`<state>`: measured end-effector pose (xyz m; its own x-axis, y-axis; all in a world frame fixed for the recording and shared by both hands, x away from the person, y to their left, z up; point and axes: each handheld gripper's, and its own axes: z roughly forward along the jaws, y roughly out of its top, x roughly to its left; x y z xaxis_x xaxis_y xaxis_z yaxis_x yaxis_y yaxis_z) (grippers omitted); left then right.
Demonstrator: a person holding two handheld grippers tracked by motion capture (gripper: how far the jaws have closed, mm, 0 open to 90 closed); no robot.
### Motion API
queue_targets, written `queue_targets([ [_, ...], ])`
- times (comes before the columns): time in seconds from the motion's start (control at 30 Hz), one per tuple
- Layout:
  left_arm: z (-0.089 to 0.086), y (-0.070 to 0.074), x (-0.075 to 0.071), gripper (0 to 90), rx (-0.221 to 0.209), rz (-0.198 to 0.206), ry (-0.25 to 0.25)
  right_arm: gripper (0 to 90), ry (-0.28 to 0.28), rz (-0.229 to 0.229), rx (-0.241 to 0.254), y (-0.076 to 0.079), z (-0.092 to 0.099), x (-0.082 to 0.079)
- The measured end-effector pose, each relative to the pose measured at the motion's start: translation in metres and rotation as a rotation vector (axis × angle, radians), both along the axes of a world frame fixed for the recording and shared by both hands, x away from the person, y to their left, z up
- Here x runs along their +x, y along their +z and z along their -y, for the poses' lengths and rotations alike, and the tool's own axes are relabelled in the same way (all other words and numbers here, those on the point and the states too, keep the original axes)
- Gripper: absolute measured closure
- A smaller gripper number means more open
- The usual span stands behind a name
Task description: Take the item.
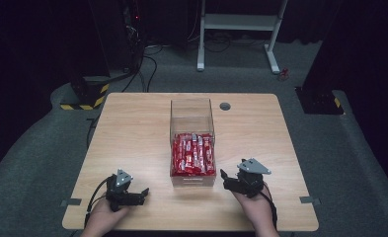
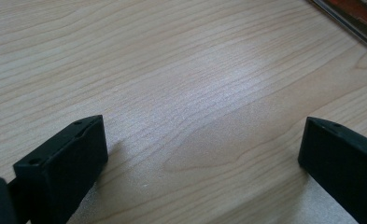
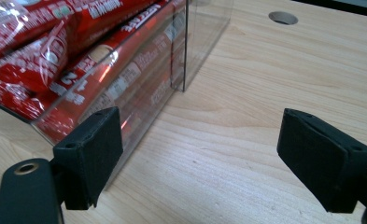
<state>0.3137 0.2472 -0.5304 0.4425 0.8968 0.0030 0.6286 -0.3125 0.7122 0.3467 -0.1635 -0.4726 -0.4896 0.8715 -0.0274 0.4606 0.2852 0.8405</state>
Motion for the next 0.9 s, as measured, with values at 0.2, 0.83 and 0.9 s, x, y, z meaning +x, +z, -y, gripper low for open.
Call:
queue_targets([
  [0.2, 0.000, 0.000, 0.000, 1.6, -0.001, 0.000, 0.000, 14.6, 0.008, 0.012, 0.015, 0.010, -0.001, -0.001],
  [0.83, 0.000, 0.000, 0.000, 1.6, -0.002, -0.001, 0.000, 14.5, 0.047, 0.041, 0.027, 0.034, -0.011, -0.002],
  [0.9, 0.000, 0.000, 0.000, 1.6, -0.001, 0.000, 0.000, 14.5, 0.056, 0.046, 0.039, 0.035, -0.014, -0.002],
])
